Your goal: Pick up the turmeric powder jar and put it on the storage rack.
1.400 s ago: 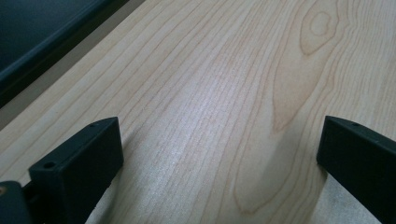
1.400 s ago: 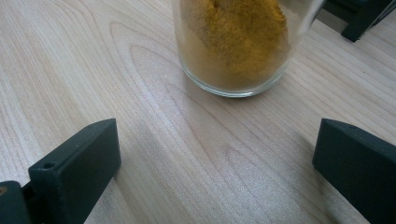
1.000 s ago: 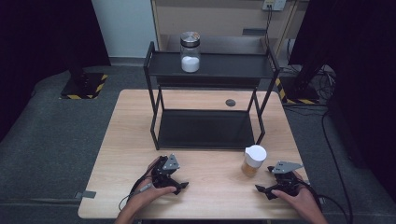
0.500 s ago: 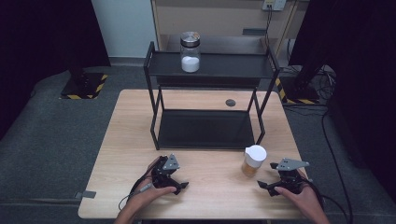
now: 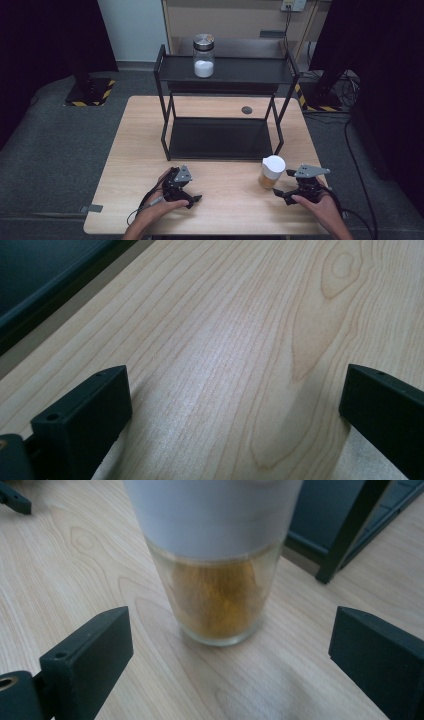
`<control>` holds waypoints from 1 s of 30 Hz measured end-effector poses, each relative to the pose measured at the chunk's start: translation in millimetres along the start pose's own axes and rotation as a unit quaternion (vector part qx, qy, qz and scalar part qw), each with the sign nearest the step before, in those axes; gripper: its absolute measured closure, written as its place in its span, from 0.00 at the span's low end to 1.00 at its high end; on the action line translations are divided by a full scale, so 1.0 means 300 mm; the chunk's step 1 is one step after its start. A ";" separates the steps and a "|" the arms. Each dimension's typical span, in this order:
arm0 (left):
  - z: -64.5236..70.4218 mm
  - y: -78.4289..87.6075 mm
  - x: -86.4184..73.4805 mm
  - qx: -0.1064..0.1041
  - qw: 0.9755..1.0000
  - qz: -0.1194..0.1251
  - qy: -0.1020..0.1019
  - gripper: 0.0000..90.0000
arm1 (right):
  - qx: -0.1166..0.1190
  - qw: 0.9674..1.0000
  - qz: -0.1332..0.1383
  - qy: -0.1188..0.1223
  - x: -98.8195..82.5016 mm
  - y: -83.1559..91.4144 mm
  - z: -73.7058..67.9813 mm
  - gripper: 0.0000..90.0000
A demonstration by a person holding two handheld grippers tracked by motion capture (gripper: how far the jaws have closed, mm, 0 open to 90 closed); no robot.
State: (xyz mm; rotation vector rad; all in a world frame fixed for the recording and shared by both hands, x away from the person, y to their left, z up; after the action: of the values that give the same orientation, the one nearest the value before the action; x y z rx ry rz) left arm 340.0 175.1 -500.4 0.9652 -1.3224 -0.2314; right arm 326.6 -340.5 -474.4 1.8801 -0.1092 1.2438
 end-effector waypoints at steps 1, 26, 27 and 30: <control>0.000 0.000 0.000 0.000 1.000 0.000 0.000 0.00 | 0.002 1.000 0.001 0.001 0.007 -0.002 -0.002 0.05; 0.000 0.000 0.000 0.001 1.000 0.001 0.000 0.00 | 0.007 1.000 0.028 0.011 0.087 -0.082 -0.037 0.26; 0.000 0.000 0.000 0.000 1.000 0.001 0.001 0.00 | 0.005 0.999 0.029 0.011 0.087 -0.083 -0.038 0.27; 0.000 0.000 0.000 0.000 1.000 0.001 0.001 0.00 | 0.001 0.999 0.032 0.011 0.086 -0.083 -0.039 0.31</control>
State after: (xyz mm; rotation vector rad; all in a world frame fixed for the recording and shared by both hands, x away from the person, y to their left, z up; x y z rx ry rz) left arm 339.9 175.0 -500.5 0.9649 -1.3216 -0.2293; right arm 343.4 -307.4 -467.6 1.8765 -0.1584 1.3083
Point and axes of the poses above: each handheld gripper's, and its own axes: y roughly backward along the jaws, x roughly out of its top, z roughly to its right, the point moved 8 cm from there along -y, roughly forward along the jaws, and after that the axes turned 6 degrees about -y, right-handed, at the moved point
